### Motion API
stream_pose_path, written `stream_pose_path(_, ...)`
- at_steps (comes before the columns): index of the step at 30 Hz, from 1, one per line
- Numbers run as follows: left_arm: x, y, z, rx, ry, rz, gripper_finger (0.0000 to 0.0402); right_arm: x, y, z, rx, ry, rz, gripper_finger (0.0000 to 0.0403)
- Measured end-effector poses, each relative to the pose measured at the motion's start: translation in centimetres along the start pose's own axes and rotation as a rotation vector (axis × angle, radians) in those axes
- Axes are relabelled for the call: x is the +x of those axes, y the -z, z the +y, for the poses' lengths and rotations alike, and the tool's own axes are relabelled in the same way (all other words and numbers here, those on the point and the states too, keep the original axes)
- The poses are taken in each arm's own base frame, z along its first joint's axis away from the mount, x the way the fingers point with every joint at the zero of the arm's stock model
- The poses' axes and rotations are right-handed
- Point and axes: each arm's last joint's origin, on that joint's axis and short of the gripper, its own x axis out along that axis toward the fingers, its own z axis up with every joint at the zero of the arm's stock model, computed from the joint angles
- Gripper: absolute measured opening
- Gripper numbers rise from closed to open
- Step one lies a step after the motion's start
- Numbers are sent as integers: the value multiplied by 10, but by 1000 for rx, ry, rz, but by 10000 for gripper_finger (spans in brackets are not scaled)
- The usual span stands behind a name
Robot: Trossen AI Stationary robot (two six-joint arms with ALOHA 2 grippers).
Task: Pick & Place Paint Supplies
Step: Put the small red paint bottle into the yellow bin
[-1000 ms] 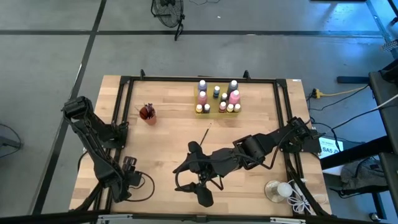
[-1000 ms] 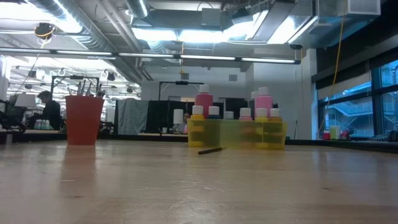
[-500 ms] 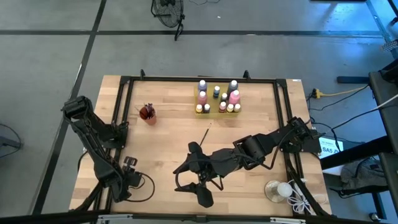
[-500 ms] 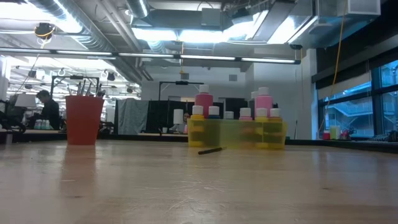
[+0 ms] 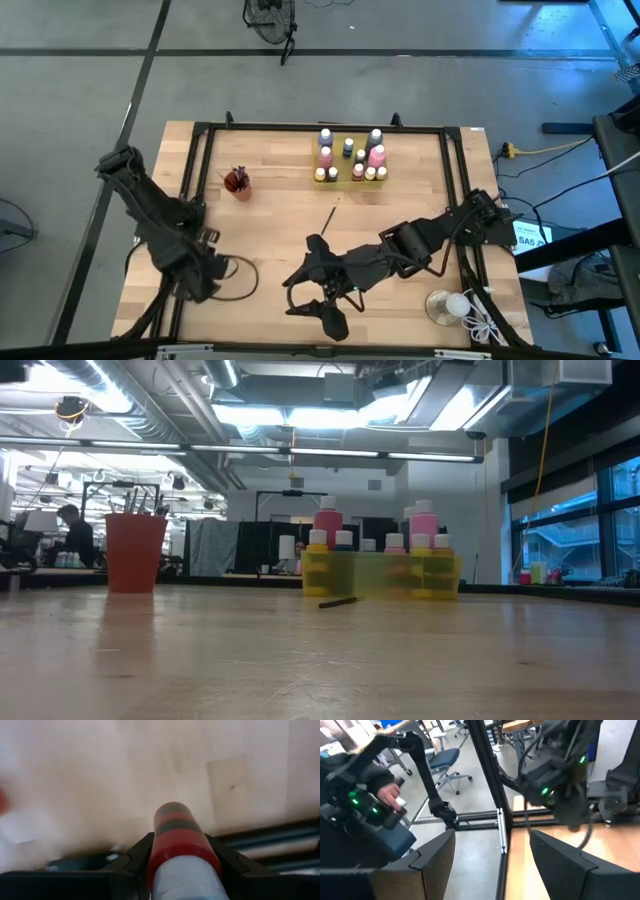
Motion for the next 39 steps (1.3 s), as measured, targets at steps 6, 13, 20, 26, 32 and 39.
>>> stream_pose_path(6,-48,-19,34,71,10,-8,130,-12,0,4,-11,41,25,261)
stream_pose_path(13,-110,-38,72,71,14,-178,130,-17,18,-7,-21,275,151,261)
stream_pose_path(20,-141,-57,93,137,-79,-314,130,-31,40,-36,128,553,389,261)
stream_pose_path(26,-144,-84,128,168,-262,-281,130,-39,39,-54,108,633,470,261)
stream_pose_path(32,-131,-106,190,146,-283,-181,130,-67,33,-58,101,683,533,261)
stream_pose_path(39,-105,-126,274,54,-281,-227,130,-79,37,-55,114,744,566,261)
